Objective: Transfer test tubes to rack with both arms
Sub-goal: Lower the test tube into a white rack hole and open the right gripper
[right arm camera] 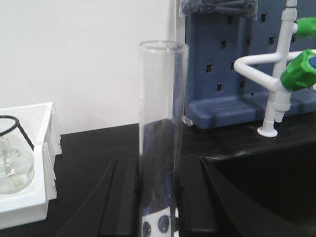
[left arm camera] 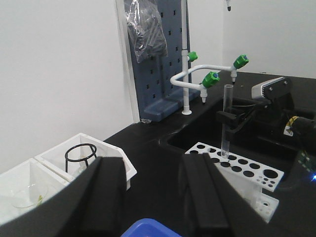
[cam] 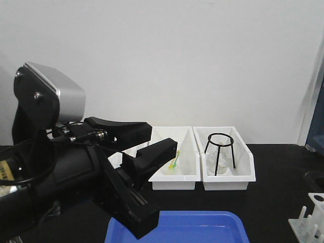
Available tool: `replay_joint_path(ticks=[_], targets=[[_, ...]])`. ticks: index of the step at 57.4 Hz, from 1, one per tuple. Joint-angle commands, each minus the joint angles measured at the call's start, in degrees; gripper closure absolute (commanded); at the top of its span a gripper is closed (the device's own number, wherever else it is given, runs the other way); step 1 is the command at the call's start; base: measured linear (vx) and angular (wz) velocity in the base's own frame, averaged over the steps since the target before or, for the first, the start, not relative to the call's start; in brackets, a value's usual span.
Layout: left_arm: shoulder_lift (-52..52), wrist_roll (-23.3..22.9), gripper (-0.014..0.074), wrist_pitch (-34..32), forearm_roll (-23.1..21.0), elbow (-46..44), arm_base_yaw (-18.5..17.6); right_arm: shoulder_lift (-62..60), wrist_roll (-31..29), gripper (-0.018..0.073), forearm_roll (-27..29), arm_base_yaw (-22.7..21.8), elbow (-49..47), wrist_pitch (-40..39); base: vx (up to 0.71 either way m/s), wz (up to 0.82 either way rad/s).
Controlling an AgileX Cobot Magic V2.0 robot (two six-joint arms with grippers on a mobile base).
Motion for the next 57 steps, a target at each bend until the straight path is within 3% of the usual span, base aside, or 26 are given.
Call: replay_joint_path(ticks=[1,31,57], targets=[[-1.26,-0.26,0.0204,-4.99,-0.04,-1.63,-0.39,-0.35,0.19,0.0566,-0.73,-0.32,-1.57,-6.68,0.00,0.00],[-1.26,-0.29,0.0204,-4.99,-0.09,-1.63,-0.39,2.62,1.22,0.0566,-0.73,-0.32,-1.29,-4.98,0.00,0.00],[-1.26,-0.37,0.0204,-5.05,-0.09,-1.63,-0.39,9.16,1.27,0.0566,-0.48,-0.32,6.88,-19.64,0.00,0.00]])
